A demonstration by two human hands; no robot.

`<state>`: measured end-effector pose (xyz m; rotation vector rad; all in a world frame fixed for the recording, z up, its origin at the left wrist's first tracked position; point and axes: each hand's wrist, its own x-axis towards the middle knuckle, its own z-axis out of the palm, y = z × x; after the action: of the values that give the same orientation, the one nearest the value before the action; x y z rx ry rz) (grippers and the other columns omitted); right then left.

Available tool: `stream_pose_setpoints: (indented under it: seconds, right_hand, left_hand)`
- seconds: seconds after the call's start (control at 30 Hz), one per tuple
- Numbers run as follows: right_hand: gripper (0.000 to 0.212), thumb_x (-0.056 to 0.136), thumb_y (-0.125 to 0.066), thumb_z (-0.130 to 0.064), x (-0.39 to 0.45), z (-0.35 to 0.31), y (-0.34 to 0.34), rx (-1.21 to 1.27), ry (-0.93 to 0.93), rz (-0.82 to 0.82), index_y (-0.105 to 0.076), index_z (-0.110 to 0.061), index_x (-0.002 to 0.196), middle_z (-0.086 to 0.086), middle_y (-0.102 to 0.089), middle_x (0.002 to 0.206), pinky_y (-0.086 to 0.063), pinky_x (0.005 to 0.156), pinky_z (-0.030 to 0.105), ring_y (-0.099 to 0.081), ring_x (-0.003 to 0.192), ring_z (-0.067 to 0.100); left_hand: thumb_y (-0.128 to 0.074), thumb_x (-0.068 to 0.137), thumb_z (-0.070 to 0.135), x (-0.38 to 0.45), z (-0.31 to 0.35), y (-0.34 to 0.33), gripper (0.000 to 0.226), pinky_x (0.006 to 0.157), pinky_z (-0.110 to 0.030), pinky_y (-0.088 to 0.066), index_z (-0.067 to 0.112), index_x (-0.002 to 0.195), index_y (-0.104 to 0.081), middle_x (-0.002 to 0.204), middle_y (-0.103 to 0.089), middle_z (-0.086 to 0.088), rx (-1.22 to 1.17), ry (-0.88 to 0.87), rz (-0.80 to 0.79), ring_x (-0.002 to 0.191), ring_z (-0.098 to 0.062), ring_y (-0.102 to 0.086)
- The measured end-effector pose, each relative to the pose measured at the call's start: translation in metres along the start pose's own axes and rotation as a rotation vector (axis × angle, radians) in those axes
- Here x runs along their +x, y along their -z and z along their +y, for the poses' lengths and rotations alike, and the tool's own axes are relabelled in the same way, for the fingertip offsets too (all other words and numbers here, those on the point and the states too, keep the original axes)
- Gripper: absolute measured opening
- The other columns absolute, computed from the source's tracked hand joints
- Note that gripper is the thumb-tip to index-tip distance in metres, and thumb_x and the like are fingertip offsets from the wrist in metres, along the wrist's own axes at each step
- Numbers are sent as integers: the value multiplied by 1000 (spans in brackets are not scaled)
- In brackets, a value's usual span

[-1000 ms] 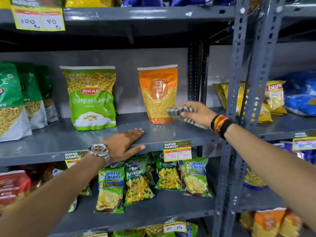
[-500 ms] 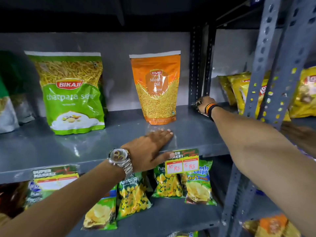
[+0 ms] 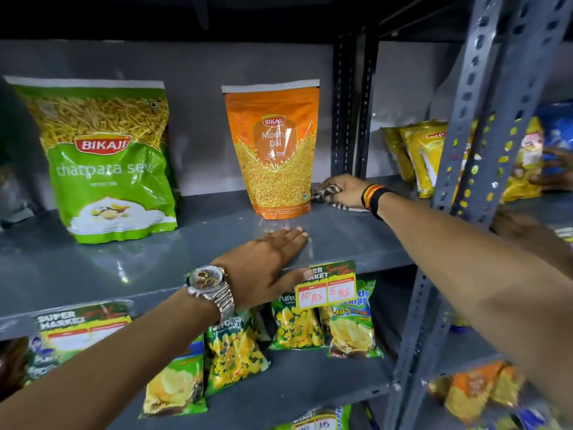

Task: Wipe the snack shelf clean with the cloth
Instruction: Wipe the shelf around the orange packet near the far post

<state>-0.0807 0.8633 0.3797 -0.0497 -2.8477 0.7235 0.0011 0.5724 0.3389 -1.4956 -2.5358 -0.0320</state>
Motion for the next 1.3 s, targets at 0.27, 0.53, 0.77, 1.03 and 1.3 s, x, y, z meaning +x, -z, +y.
stream_pose_setpoints:
  seconds: [0.27, 0.53, 0.77, 1.03, 1.3]
  right_hand:
    - [25, 91, -62, -9, -89, -11, -2, 33, 34, 77, -67, -28, 106, 1, -63, 130, -49, 97, 32, -60, 117, 21]
    - [29, 91, -56, -8, -123, -9, 15, 12, -76, 241, -65, -25, 113, 10, -66, 120, -49, 99, 37, -62, 111, 28]
    - [33, 94, -51, -9, -153, -15, 0, -189, -61, 261, -58, -16, 125, 15, -65, 124, -50, 92, 37, -62, 113, 33]
    - [26, 95, -57, -16, -153, -19, 18, -3, 92, 209, -62, -26, 119, 5, -68, 120, -47, 89, 32, -63, 108, 22]
    - [33, 98, -55, -17, -175, -53, 14, 88, 266, -212, -58, -29, 129, -26, -57, 112, -37, 56, 9, -56, 60, -18]
  left_hand:
    - [-22, 101, 64, 1, 0, 2, 78, 122, -30, -15, 17, 163, -12, 170, -14, -2, 55, 27, -18, 155, -17, -16]
    - [-15, 94, 74, -4, 2, 2, 89, 121, -37, -27, 16, 161, -21, 167, -25, -5, 49, 58, 12, 152, -20, -29]
    - [-4, 77, 92, -34, -19, 5, 113, 120, -35, -27, 18, 161, -20, 168, -22, -1, 67, 203, 8, 152, -16, -28]
    - [-7, 80, 91, -34, -22, 1, 110, 120, -39, -33, 18, 161, -22, 167, -26, -1, 69, 214, 25, 151, -18, -30]
    - [-9, 81, 87, -37, -19, 1, 106, 123, -38, -27, 19, 162, -17, 169, -20, -1, 59, 216, 23, 153, -17, -24]
